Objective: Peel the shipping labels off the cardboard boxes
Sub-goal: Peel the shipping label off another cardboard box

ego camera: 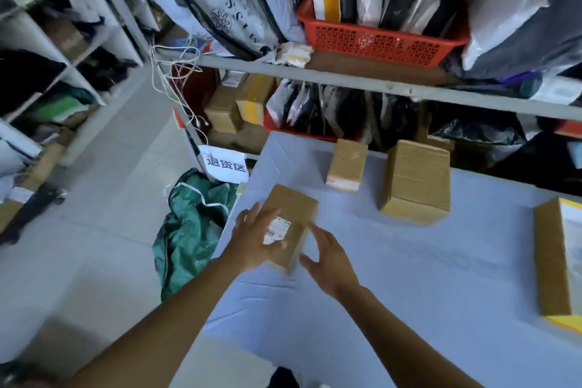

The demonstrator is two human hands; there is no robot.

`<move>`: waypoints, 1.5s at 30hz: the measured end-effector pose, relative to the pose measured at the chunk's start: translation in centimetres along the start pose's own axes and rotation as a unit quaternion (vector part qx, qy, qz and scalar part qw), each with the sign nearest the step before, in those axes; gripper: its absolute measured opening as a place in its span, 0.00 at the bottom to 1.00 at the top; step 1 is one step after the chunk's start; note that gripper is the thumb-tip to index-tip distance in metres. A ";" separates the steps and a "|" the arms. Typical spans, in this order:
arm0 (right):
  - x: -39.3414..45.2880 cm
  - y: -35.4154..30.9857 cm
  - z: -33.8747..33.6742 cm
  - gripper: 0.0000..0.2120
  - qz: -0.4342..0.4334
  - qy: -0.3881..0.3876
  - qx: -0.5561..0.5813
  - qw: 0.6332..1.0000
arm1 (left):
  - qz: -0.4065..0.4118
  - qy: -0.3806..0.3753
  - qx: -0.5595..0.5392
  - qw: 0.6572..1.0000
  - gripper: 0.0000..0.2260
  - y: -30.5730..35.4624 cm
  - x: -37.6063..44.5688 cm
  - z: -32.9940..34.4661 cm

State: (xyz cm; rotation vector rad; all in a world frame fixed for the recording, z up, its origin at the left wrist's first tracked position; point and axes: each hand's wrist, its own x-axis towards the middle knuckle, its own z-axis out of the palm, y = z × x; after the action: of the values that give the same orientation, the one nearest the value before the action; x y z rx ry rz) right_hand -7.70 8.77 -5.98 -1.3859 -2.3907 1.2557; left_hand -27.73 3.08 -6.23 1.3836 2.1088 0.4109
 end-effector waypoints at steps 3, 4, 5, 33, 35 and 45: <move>-1.4 -1.3 2.8 0.39 -0.001 -0.052 0.028 0.998 | -0.033 -0.016 -0.092 0.995 0.37 -0.8 -2.3 0.7; -1.6 -1.6 3.5 0.40 0.001 -0.046 0.029 0.999 | -0.015 -0.021 -0.115 0.993 0.39 -1.2 -3.0 0.9; -1.5 -1.7 4.0 0.40 0.004 -0.032 0.024 0.999 | 0.000 -0.033 -0.125 0.992 0.40 -1.7 -3.7 1.0; -26.3 15.4 -4.7 0.31 0.100 0.143 0.047 0.983 | 0.143 -0.081 -0.073 0.984 0.25 16.1 -17.8 19.1; -25.6 15.8 -5.3 0.23 0.092 0.155 0.047 0.983 | 0.118 -0.076 -0.063 0.988 0.23 16.6 -17.4 18.9; -22.7 17.2 -6.6 0.14 0.090 0.213 0.050 0.972 | 0.099 -0.105 -0.067 0.987 0.27 17.8 -16.1 19.8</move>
State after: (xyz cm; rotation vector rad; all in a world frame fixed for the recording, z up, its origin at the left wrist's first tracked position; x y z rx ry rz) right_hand 20.06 -0.42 -7.02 -1.6711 -1.9262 0.9720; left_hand 2.20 -5.25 -7.33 1.4922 1.7503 0.4546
